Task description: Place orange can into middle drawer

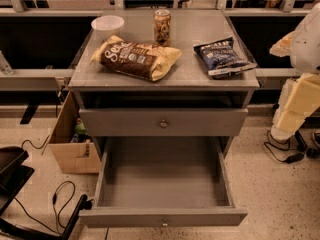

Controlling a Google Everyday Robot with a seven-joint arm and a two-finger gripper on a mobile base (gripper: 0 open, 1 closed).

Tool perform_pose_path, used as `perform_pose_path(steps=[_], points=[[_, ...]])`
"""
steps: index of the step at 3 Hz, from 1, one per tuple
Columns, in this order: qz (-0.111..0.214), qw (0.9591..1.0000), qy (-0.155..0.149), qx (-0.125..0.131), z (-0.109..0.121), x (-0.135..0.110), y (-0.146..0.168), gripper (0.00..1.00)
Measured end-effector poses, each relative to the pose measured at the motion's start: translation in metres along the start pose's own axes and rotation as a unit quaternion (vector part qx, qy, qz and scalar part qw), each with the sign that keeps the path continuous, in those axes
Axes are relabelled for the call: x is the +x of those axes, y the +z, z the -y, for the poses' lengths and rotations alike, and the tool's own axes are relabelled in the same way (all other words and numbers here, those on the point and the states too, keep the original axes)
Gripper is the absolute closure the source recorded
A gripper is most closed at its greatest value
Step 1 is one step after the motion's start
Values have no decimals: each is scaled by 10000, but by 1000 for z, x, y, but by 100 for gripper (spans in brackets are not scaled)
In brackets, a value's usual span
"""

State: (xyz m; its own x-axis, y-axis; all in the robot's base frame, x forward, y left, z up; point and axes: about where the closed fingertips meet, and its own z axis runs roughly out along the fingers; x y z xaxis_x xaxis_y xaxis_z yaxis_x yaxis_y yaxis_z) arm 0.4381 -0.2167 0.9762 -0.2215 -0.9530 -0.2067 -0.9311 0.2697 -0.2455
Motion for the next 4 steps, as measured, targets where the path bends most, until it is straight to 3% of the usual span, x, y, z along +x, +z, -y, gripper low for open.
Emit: perform_pose_path(steps=[1,2,3,4], points=[[29,10000,-6,18,2,-1,1,0],[637,9972,-125,378,33,-17,11,0],[1666,9841,96,603,91,-41,28,0],[2779,9562,311,867,150,-70,33,0]])
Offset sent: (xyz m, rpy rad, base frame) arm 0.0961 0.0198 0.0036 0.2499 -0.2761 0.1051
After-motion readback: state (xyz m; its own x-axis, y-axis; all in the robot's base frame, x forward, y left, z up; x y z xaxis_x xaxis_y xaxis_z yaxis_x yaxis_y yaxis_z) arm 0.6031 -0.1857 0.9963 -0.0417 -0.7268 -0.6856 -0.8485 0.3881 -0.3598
